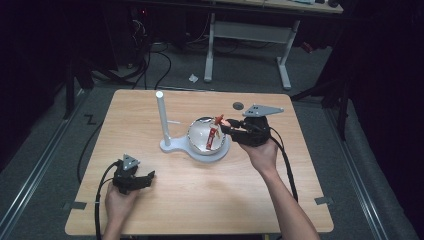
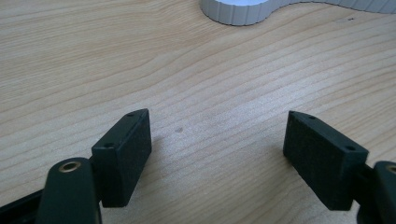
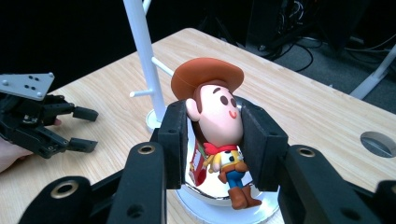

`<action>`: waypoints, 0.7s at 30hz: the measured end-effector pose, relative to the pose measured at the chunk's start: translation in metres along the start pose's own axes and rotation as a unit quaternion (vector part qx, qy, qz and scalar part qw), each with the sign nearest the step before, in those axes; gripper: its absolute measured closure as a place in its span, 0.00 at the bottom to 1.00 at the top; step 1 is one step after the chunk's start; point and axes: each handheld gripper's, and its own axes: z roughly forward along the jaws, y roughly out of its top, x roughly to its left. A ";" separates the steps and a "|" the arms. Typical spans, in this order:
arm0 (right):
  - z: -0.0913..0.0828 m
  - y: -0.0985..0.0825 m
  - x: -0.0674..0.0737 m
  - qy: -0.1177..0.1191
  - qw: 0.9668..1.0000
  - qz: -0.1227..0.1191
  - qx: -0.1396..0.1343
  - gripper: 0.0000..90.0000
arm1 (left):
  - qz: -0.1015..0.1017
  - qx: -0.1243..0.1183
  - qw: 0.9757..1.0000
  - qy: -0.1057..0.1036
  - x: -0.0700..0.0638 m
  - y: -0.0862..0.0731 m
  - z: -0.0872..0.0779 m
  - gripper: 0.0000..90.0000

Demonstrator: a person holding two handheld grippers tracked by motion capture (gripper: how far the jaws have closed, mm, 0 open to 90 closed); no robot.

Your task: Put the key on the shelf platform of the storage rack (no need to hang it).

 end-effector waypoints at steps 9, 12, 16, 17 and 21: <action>0.022 -0.009 -0.004 0.001 1.000 0.009 0.019 0.71 | 0.000 0.000 1.000 0.000 0.000 0.000 0.000 0.27; 0.026 -0.010 -0.005 0.002 1.000 0.011 0.022 0.71 | 0.000 0.000 1.000 0.000 0.000 0.000 0.000 0.27; 0.033 -0.011 -0.006 0.000 1.000 0.012 0.023 0.71 | 0.000 0.000 1.000 0.000 0.000 0.000 0.000 0.27; 0.037 -0.013 -0.006 -0.001 1.000 0.013 0.027 0.71 | 0.000 0.000 1.000 0.000 0.000 0.000 0.000 0.27; 0.046 -0.017 -0.006 -0.003 0.999 0.015 0.036 0.71 | 0.000 0.000 1.000 0.000 0.000 0.000 0.000 0.27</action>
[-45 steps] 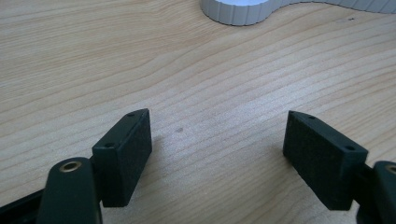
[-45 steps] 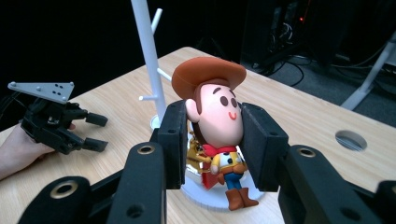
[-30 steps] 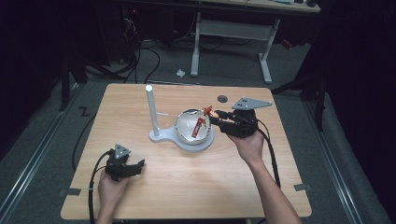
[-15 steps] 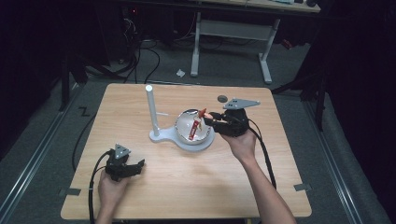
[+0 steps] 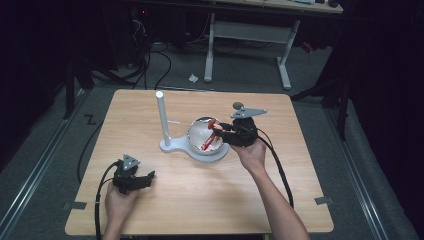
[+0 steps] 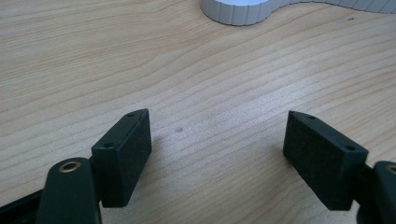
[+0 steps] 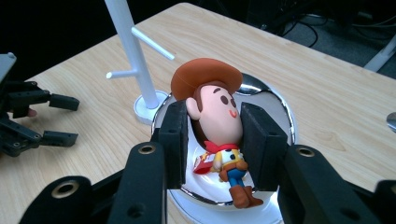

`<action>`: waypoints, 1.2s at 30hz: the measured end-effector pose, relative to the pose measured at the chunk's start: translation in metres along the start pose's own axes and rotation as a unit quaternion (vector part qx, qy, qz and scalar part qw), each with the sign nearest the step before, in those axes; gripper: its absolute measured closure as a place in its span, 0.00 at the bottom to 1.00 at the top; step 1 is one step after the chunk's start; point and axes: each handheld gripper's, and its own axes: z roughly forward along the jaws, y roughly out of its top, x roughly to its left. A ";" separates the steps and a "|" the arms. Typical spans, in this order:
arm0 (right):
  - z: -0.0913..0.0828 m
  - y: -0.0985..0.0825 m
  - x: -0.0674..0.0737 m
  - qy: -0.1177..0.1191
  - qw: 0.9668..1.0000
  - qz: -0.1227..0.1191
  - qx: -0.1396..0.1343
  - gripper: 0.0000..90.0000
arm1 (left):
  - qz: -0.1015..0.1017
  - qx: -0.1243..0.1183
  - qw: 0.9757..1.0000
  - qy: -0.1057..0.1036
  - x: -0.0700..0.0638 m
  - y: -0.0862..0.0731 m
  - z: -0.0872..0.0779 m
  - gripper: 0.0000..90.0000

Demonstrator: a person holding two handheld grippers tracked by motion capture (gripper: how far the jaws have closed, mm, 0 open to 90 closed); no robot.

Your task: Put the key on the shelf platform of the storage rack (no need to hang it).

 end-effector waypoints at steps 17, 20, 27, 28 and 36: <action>0.027 -0.016 -0.004 -0.007 1.000 0.025 0.016 0.71 | -0.001 0.000 1.000 0.000 0.000 0.000 0.000 0.26; 0.029 -0.015 -0.003 -0.010 1.000 0.022 0.018 0.71 | 0.000 0.000 1.000 0.000 0.000 0.000 0.000 0.27; 0.034 -0.016 -0.003 -0.015 0.999 0.025 0.017 0.71 | 0.000 0.000 1.000 0.000 0.000 0.000 0.000 0.26; 0.034 -0.016 -0.003 -0.015 0.999 0.026 0.019 0.71 | 0.000 0.000 1.000 0.000 0.000 0.000 0.000 0.26; 0.041 -0.019 -0.003 -0.017 0.999 0.029 0.026 0.71 | 0.000 0.000 1.000 0.000 0.000 0.000 0.000 0.26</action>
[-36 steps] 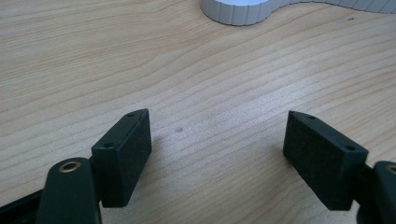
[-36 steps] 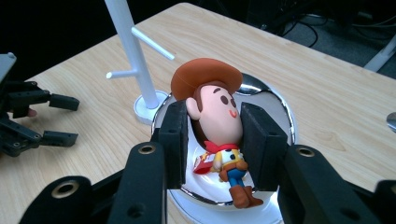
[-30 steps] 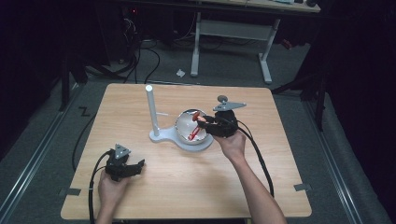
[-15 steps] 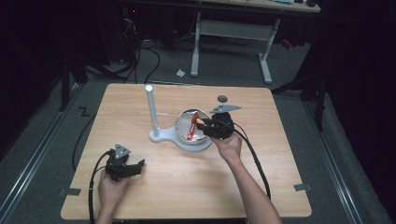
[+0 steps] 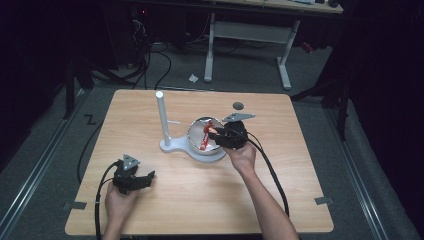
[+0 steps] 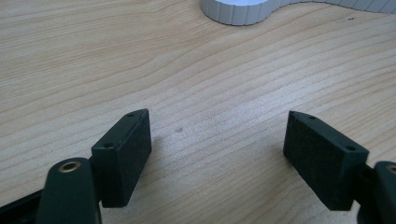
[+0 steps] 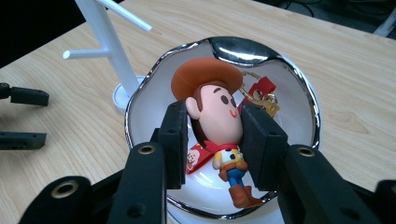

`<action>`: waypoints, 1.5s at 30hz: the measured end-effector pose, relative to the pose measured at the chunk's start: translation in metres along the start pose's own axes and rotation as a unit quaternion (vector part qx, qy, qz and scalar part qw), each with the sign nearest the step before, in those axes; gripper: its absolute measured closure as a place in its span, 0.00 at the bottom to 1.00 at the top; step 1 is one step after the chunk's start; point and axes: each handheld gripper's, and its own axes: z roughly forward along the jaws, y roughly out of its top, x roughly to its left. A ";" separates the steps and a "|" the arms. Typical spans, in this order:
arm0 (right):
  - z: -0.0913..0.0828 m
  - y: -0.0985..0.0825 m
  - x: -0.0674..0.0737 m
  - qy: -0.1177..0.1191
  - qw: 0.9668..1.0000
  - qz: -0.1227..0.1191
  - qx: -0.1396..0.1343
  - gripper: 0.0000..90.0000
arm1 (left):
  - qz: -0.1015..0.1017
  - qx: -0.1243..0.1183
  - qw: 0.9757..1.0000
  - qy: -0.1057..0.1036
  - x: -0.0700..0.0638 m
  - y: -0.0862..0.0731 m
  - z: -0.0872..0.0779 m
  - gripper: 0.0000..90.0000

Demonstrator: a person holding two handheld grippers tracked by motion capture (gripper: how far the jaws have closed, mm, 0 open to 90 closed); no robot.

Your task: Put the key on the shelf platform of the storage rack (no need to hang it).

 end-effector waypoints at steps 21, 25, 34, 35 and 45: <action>0.027 -0.005 0.004 -0.020 0.999 -0.009 0.041 0.70 | 0.000 0.000 1.000 0.000 0.000 0.000 0.000 0.26; 0.031 -0.005 0.004 -0.018 0.999 -0.009 0.043 0.70 | 0.000 0.000 1.000 0.000 0.000 0.000 0.000 0.26; 0.030 -0.005 0.002 -0.011 0.999 -0.004 0.046 0.60 | 0.000 0.000 1.000 0.000 0.000 0.000 0.000 0.26; 0.030 -0.005 0.002 -0.009 0.999 -0.002 0.045 0.58 | 0.000 0.000 1.000 0.000 0.000 0.000 0.000 0.26; 0.010 0.000 -0.002 0.000 1.000 0.003 0.023 0.52 | 0.000 0.000 1.000 0.000 0.000 0.000 0.000 0.26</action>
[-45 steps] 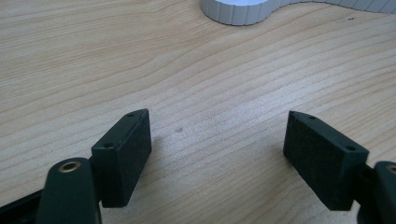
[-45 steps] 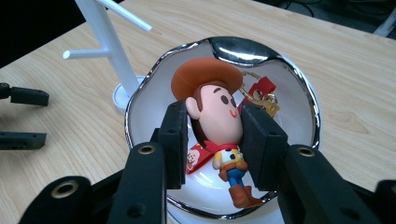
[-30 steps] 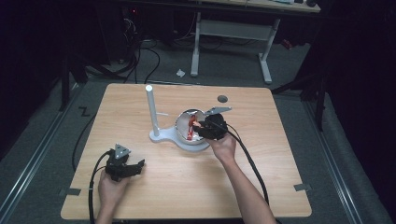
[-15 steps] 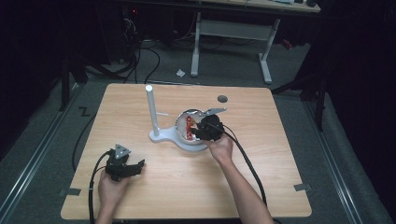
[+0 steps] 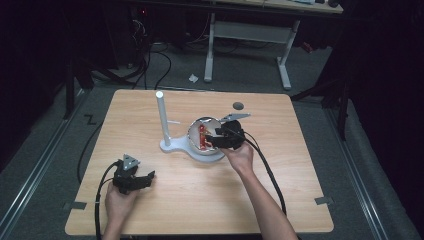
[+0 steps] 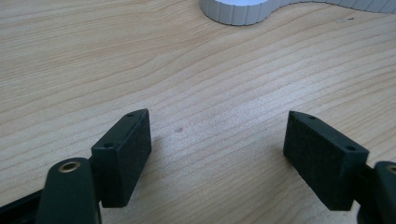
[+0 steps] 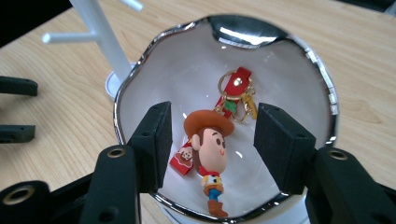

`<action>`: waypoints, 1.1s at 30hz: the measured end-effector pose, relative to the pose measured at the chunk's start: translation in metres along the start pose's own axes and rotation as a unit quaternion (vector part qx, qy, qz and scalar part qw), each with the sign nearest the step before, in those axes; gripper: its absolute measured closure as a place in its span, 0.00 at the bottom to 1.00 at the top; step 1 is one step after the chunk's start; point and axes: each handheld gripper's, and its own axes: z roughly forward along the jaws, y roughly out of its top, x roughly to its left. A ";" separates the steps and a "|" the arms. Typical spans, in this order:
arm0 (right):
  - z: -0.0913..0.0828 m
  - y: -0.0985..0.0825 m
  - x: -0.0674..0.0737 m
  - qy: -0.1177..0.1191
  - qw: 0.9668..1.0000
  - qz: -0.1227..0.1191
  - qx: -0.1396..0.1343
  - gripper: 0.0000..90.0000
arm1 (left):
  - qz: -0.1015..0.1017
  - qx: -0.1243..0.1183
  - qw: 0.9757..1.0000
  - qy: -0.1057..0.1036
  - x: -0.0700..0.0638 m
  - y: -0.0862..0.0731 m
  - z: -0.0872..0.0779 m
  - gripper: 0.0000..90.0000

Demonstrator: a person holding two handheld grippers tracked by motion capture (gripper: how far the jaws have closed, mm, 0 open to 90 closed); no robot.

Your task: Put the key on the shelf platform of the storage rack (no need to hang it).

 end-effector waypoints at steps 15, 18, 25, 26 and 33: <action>-0.033 0.001 -0.008 0.004 0.999 0.007 -0.033 0.54 | 0.000 0.000 1.000 0.000 0.000 0.000 0.000 0.26; -0.038 0.001 -0.011 0.004 0.999 0.013 -0.037 0.54 | 0.000 0.000 1.000 0.000 0.000 0.000 0.000 0.26; -0.052 0.000 -0.015 0.002 0.999 0.015 -0.049 0.54 | 0.000 0.000 1.000 0.000 0.000 0.000 0.000 0.26; -0.054 0.000 -0.016 0.001 0.999 0.016 -0.050 0.54 | 0.000 0.000 1.000 0.000 0.000 0.000 0.000 0.26; -0.067 -0.001 -0.019 -0.004 0.998 0.015 -0.056 0.54 | 0.000 0.000 1.000 0.000 0.000 0.000 0.000 0.26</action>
